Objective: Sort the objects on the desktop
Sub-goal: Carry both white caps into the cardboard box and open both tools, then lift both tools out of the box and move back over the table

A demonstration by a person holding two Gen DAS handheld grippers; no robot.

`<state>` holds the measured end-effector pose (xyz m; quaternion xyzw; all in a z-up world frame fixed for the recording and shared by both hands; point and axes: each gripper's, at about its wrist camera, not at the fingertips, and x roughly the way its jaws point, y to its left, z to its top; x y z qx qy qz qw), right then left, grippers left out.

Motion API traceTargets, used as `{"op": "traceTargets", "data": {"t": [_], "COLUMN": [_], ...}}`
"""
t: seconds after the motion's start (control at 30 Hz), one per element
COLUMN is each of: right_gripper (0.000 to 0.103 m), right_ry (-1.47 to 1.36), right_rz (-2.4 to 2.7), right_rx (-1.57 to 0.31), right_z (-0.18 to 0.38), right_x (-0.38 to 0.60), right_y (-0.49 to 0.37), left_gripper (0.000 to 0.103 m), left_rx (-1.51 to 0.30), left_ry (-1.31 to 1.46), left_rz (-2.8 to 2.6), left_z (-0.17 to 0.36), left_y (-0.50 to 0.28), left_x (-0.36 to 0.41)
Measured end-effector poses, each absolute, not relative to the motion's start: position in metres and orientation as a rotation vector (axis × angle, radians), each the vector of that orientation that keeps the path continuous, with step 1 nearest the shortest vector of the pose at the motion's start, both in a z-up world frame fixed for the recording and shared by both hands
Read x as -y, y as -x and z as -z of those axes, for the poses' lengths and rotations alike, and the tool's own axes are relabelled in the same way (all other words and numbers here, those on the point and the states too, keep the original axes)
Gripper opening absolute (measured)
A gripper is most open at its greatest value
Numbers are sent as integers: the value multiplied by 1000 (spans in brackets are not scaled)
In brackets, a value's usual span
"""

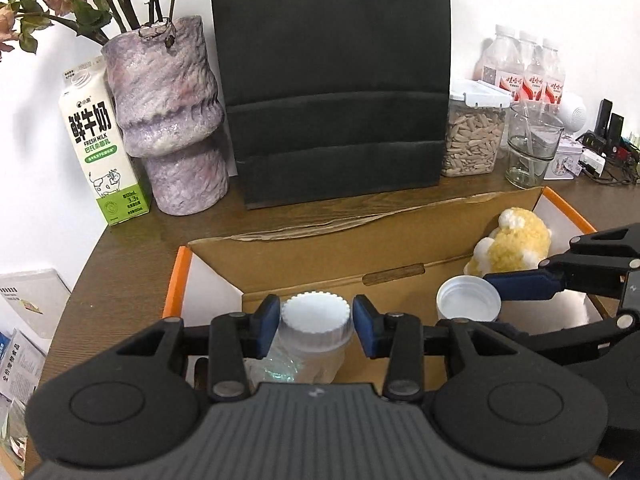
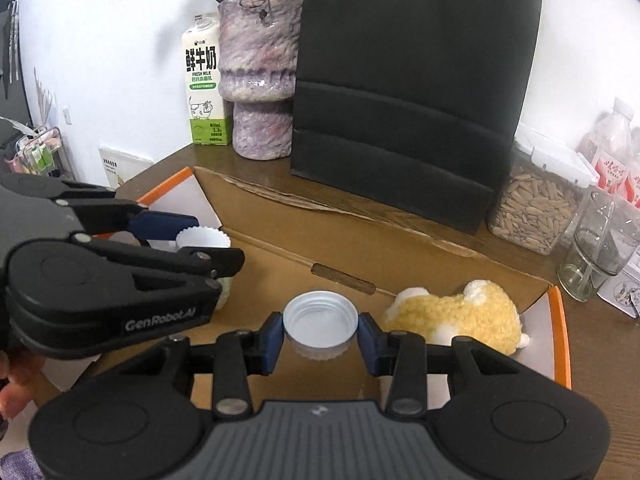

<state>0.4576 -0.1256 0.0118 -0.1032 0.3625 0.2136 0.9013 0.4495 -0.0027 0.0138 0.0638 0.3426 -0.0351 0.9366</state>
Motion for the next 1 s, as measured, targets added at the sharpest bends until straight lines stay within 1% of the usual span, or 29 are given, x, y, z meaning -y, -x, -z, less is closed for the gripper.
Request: {"op": "traceTargets", "data": {"t": [0.03, 0.07, 0.1, 0.13, 0.17, 0.2, 0.27, 0.3, 0.33, 0.4, 0.43, 1.0], "right_gripper": [40, 46, 51, 59, 67, 70, 83, 85, 91, 99, 103, 103], "right_ry": [214, 216, 220, 222, 222, 222, 226, 230, 233, 229, 225, 222], "right_rz": [-434, -424, -416, -411, -409, -407, -395, -384, -374, -355, -346, -323], "right_rx": [-748, -747, -745, -741, -738, -734, -724, -717, -713, -705, -698, -604], "right_z": [-12, -13, -13, -14, -15, -16, -19, -20, -22, -25, -27, -64], "right_x": [126, 127, 127, 128, 130, 131, 134, 135, 137, 140, 142, 157], "right_y": [-458, -458, -457, -456, -454, -452, -447, -445, -443, -437, -434, -372], "left_gripper": [45, 47, 54, 60, 62, 65, 69, 79, 91, 103, 103, 103], "left_rx": [-699, -699, -696, -693, -690, -684, -668, -660, -653, -629, -616, -525], "left_ry": [-131, -129, -128, -128, -128, -130, -134, -135, -132, -120, -116, -59], "left_rz": [70, 70, 69, 67, 64, 64, 58, 47, 38, 28, 24, 11], "left_z": [-14, -15, -15, -16, -17, -19, -23, -26, -28, -34, -37, -71], "left_y": [-449, -448, -445, -443, -441, -438, -432, -429, -426, -419, -416, -358], "left_x": [2, 2, 1, 0, 0, -1, -1, -1, -2, -5, -6, -13]}}
